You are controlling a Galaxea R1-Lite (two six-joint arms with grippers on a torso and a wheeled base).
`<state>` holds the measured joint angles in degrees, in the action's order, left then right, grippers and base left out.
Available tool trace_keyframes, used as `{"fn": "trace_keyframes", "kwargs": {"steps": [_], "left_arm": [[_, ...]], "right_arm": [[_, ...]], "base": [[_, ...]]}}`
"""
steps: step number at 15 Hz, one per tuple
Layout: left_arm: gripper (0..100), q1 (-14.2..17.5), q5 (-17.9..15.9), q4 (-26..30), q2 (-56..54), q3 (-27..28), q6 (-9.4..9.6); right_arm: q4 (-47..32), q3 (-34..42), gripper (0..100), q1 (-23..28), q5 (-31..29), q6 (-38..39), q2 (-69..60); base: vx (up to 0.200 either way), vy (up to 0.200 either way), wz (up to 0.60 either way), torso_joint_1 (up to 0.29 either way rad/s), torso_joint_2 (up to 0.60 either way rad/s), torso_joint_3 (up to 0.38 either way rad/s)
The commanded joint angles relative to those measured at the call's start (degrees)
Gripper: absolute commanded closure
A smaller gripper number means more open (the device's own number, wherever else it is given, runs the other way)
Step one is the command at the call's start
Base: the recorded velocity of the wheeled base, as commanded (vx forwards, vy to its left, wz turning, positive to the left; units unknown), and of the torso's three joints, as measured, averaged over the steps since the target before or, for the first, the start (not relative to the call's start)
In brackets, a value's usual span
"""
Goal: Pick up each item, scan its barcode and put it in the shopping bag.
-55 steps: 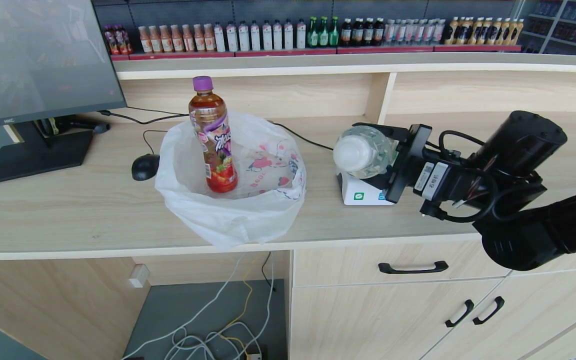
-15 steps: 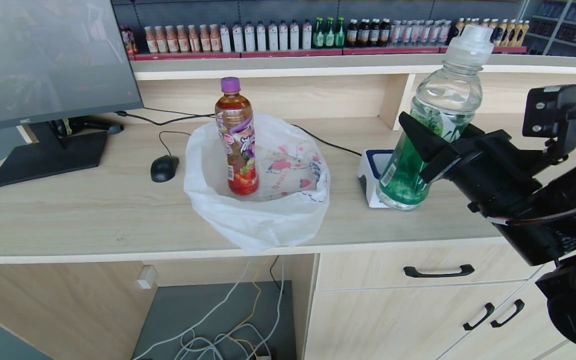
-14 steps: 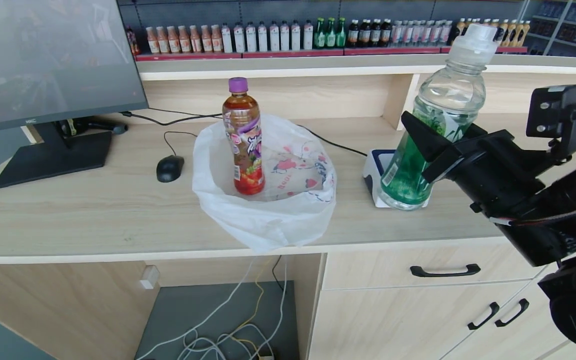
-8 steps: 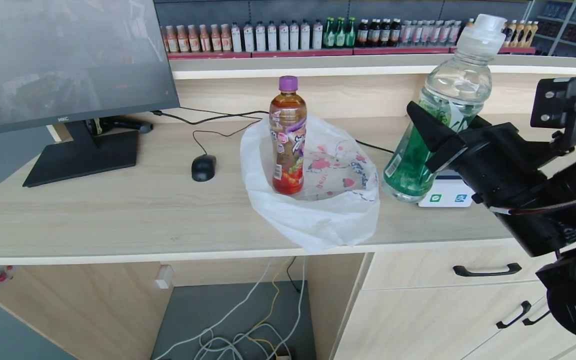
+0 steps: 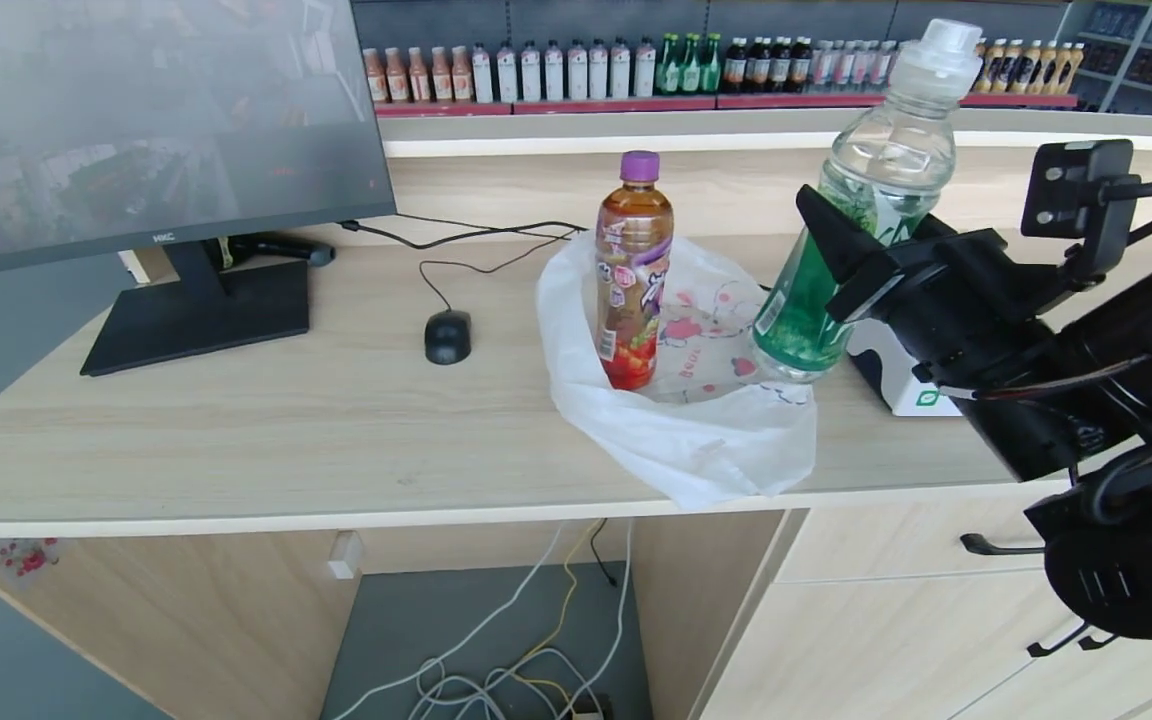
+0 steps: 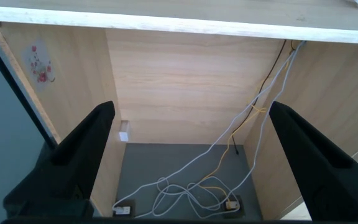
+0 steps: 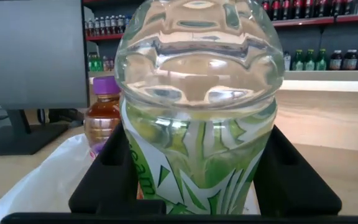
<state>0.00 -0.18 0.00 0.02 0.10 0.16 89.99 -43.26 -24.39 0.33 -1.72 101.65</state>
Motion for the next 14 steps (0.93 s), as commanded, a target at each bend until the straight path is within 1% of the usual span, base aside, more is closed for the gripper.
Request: {"fn": "trace_keyframes", "kwargs": {"steps": [1,5,6,8,9,10,14], "left_arm": [[0,0.0,0.0,0.0,0.0,-0.1,0.02],[0,0.0,0.0,0.0,0.0,0.0,0.02],[0,0.0,0.0,0.0,0.0,0.0,0.02],[0,0.0,0.0,0.0,0.0,-0.1,0.02],[0,0.0,0.0,0.0,0.0,0.0,0.02],[0,0.0,0.0,0.0,0.0,-0.1,0.02],[0,0.0,0.0,0.0,0.0,0.0,0.02]], "right_arm": [[0.0,-0.2,100,0.0,0.1,-0.2,1.5],[0.0,-2.1,100,-0.2,0.4,-0.2,3.9],[0.0,-2.6,100,-0.4,1.3,-0.2,5.4],[-0.3,-7.7,100,-0.4,1.5,-0.2,7.7],[-0.7,-9.0,100,-0.4,1.5,-0.2,8.2],[-0.9,-10.7,100,-1.5,1.5,-0.2,9.8],[-1.0,-14.5,100,-2.2,1.4,-0.2,13.9]], "base": [[0.000,0.000,0.00,0.000,0.00,0.000],[0.000,0.000,0.00,0.000,0.00,0.000],[0.000,0.000,0.00,0.000,0.00,0.000],[0.000,0.000,0.00,0.000,0.00,0.000],[0.000,0.000,0.00,0.000,0.00,0.000],[0.000,0.000,0.00,0.000,0.00,0.000],[0.000,0.000,0.00,0.000,0.00,0.000]]}}
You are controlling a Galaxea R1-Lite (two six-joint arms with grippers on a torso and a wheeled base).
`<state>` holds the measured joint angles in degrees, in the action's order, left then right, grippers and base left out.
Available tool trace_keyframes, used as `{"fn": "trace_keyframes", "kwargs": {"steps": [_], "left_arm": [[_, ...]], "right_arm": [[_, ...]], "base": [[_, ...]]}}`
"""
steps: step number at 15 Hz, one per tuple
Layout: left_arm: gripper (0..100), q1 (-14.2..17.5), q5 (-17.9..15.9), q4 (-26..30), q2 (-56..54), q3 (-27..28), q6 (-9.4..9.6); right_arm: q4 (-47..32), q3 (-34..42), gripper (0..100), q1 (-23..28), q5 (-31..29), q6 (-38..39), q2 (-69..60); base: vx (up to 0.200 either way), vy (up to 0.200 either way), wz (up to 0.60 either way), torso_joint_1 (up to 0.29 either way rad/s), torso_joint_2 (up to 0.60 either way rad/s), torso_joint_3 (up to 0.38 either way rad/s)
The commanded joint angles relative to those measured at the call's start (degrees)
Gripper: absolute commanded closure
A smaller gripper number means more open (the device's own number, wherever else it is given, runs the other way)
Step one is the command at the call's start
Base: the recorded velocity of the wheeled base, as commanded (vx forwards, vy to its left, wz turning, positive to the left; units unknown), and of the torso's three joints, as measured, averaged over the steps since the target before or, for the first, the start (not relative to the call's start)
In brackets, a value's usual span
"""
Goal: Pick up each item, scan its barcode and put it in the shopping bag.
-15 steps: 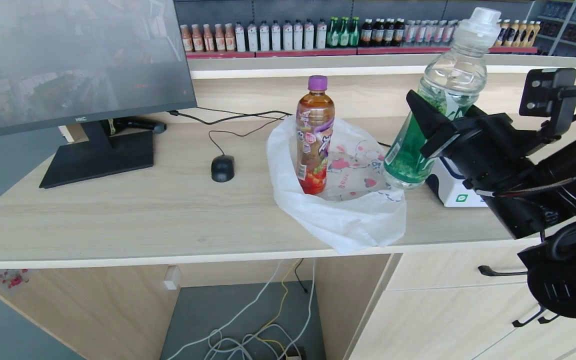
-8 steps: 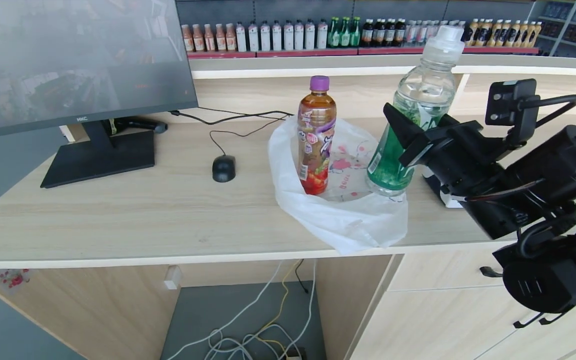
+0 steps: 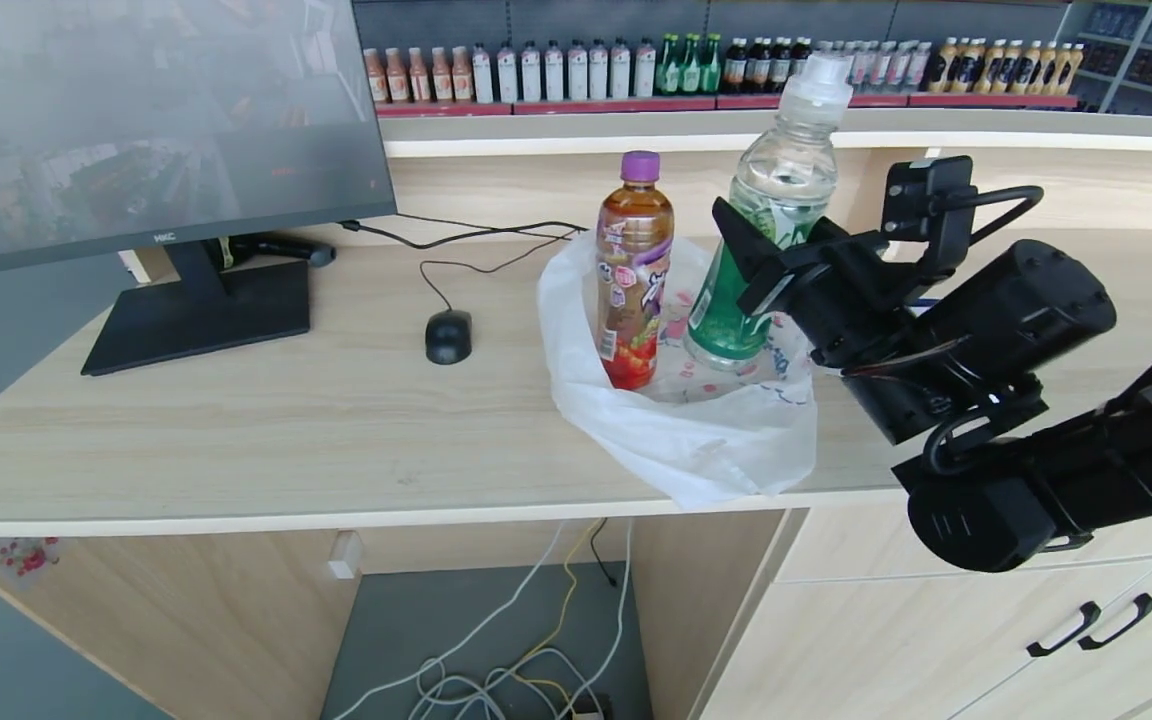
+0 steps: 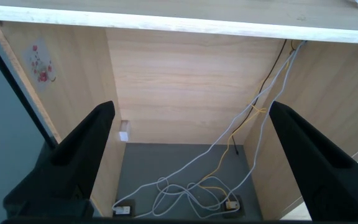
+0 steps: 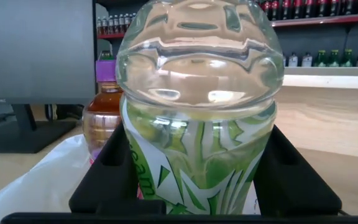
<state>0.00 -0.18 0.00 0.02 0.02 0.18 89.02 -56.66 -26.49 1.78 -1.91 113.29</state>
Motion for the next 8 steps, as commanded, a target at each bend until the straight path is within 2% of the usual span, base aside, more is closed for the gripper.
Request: {"fn": "trace_keyframes", "kwargs": {"steps": [1,8], "left_arm": [[0,0.0,0.0,0.0,0.0,0.0,-0.01],[0,0.0,0.0,0.0,0.0,0.0,-0.01]], "right_arm": [[0.0,-1.4,100,-0.1,0.2,0.0,3.6],[0.1,-2.5,100,1.0,0.0,0.0,8.3]], "base": [[0.000,0.000,0.00,0.000,0.00,0.000],[0.000,0.000,0.00,0.000,0.00,0.000]]}}
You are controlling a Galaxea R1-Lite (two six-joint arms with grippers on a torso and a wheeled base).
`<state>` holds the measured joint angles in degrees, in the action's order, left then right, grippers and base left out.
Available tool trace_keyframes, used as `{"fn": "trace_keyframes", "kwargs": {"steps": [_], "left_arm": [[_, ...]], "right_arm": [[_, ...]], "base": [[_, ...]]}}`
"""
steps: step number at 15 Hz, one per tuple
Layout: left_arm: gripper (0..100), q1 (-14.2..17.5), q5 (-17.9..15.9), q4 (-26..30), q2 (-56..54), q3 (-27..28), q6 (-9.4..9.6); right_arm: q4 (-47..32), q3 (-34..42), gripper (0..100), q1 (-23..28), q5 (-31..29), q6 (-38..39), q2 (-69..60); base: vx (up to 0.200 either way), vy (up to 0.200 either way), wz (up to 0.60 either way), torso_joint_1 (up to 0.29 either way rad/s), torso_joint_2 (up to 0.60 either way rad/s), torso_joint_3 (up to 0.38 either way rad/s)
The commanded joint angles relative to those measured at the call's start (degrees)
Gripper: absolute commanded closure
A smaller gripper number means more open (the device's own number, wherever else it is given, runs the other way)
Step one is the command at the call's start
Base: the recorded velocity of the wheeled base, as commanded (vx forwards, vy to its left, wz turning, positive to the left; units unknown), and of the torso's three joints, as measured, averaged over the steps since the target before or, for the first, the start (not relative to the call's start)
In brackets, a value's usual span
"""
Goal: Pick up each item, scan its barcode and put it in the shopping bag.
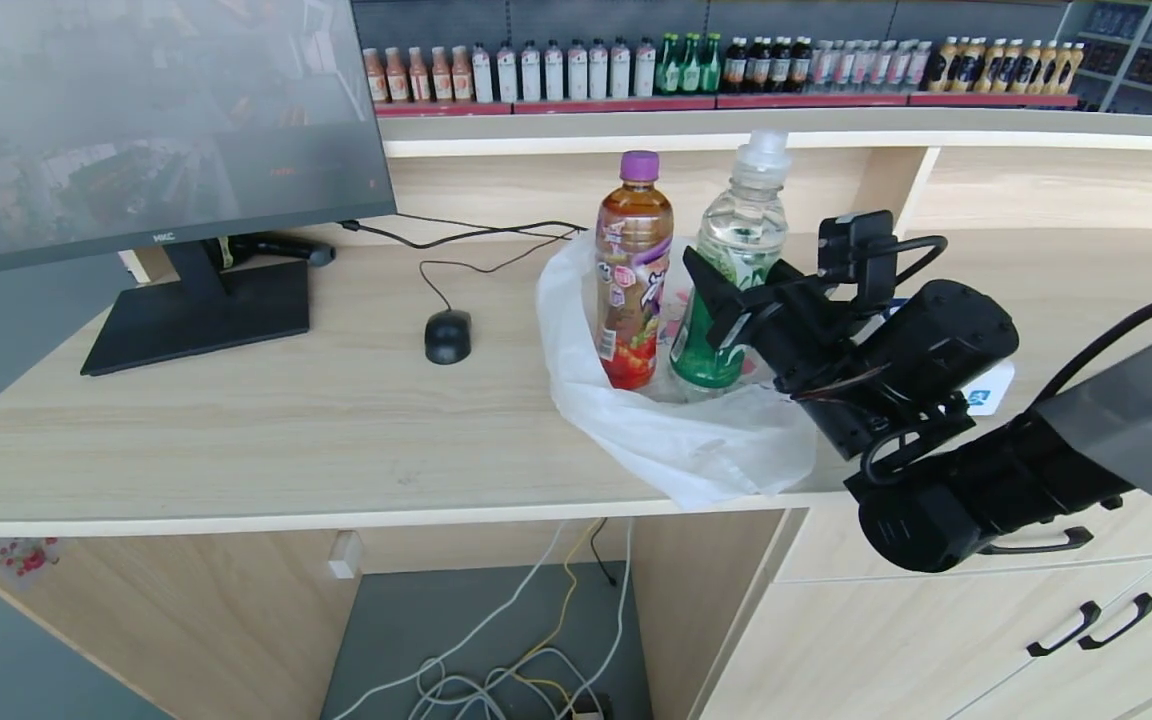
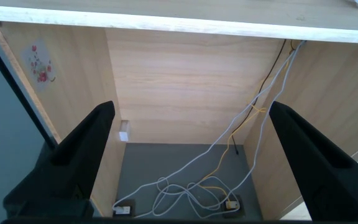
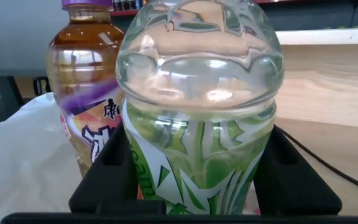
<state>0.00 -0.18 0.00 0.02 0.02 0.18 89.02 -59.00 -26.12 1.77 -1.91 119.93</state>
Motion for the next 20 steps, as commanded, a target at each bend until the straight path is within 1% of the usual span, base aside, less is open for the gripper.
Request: {"fn": "trace_keyframes", "kwargs": {"steps": [1,17,18,20], "left_arm": [[0,0.0,0.0,0.0,0.0,0.1,-0.01],[0,0.0,0.0,0.0,0.0,0.1,-0.01],[0,0.0,0.0,0.0,0.0,0.0,-0.01],[0,0.0,0.0,0.0,0.0,0.0,-0.01]], "right_arm": [[0.1,-0.1,100,0.9,0.0,0.0,2.1],[0.2,1.3,100,1.2,0.1,0.0,3.6],[0.2,1.0,0,0.7,0.0,0.0,3.4],[0.3,1.2,0,-0.2,-0.4,0.1,2.9]], "base": [[0.000,0.000,0.00,0.000,0.00,0.000],[0.000,0.000,0.00,0.000,0.00,0.000],[0.000,0.000,0.00,0.000,0.00,0.000],[0.000,0.000,0.00,0.000,0.00,0.000]]}}
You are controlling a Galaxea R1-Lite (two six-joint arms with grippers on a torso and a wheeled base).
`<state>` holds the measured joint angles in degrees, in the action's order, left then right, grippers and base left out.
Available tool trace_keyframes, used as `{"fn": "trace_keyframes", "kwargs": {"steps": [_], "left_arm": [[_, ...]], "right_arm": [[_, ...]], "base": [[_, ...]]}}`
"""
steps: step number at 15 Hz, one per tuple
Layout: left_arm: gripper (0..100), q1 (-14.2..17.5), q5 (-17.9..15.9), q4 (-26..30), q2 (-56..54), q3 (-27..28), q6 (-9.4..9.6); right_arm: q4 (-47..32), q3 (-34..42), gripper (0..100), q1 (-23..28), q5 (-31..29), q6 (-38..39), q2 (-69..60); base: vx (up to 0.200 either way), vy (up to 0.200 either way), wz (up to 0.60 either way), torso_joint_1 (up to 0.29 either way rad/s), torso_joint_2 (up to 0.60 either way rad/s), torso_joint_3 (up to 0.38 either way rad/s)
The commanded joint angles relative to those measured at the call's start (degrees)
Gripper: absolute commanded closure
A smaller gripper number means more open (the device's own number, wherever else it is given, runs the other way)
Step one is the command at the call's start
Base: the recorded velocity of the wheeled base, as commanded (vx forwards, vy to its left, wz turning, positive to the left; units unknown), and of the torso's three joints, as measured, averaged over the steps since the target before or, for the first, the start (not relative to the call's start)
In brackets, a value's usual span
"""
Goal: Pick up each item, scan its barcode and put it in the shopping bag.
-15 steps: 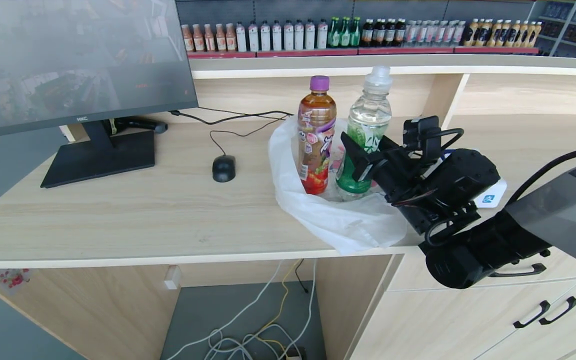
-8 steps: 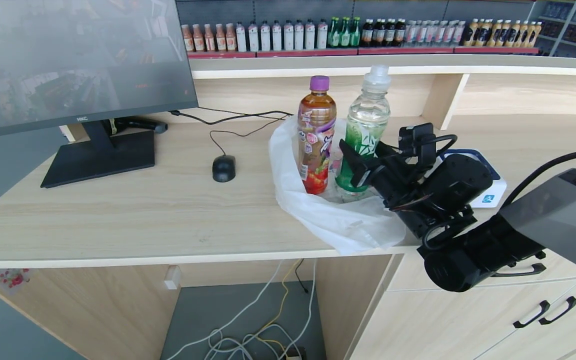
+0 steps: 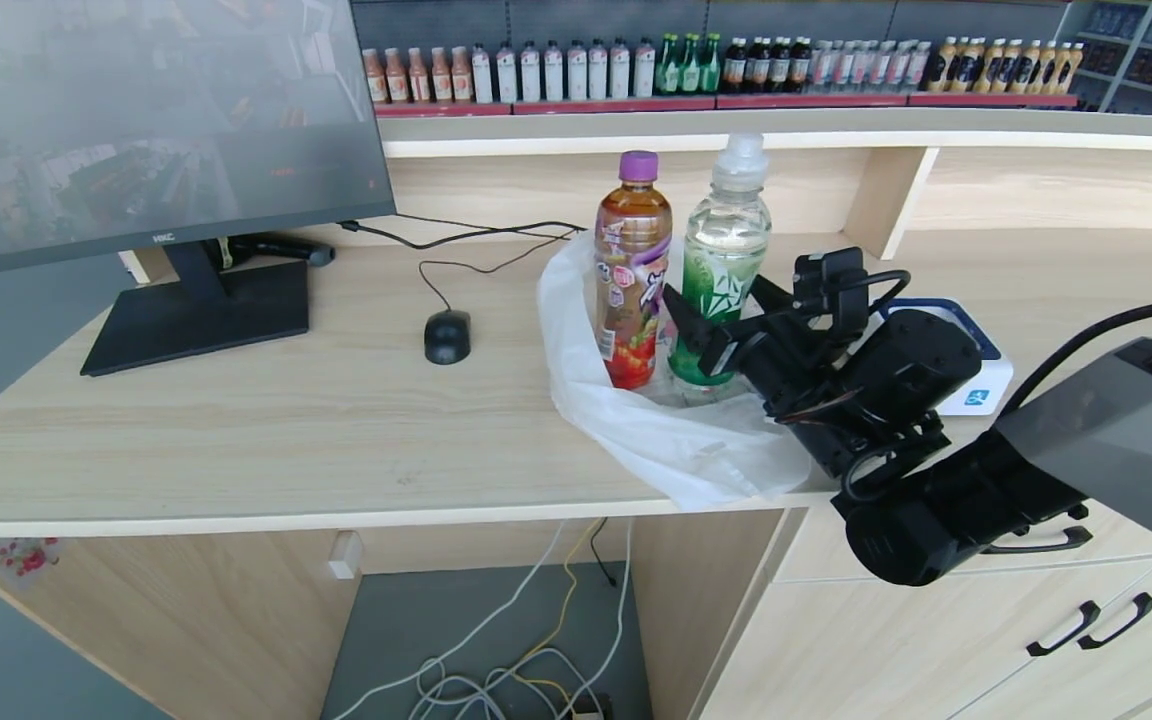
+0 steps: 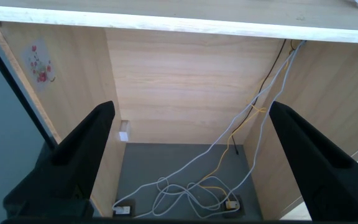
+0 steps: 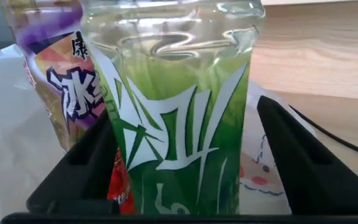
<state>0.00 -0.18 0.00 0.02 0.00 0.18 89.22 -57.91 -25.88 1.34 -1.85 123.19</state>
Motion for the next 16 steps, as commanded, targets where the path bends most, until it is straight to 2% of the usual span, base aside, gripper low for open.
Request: {"fn": "trace_keyframes", "kwargs": {"steps": [1,14,16], "left_arm": [[0,0.0,0.0,0.0,0.0,0.1,-0.01],[0,0.0,0.0,0.0,0.0,0.0,-0.01],[0,0.0,0.0,0.0,0.0,0.1,-0.01]], "right_arm": [[0.3,0.2,0,-0.3,0.0,0.0,-0.4],[0.8,7.5,0,-0.4,-0.2,-0.1,-7.7],[0.8,12.3,0,-0.8,-0.2,-0.2,-10.8]], "base": [[0.000,0.000,0.00,0.000,0.00,0.000],[0.000,0.000,0.00,0.000,0.00,0.000],[0.000,0.000,0.00,0.000,0.00,0.000]]}}
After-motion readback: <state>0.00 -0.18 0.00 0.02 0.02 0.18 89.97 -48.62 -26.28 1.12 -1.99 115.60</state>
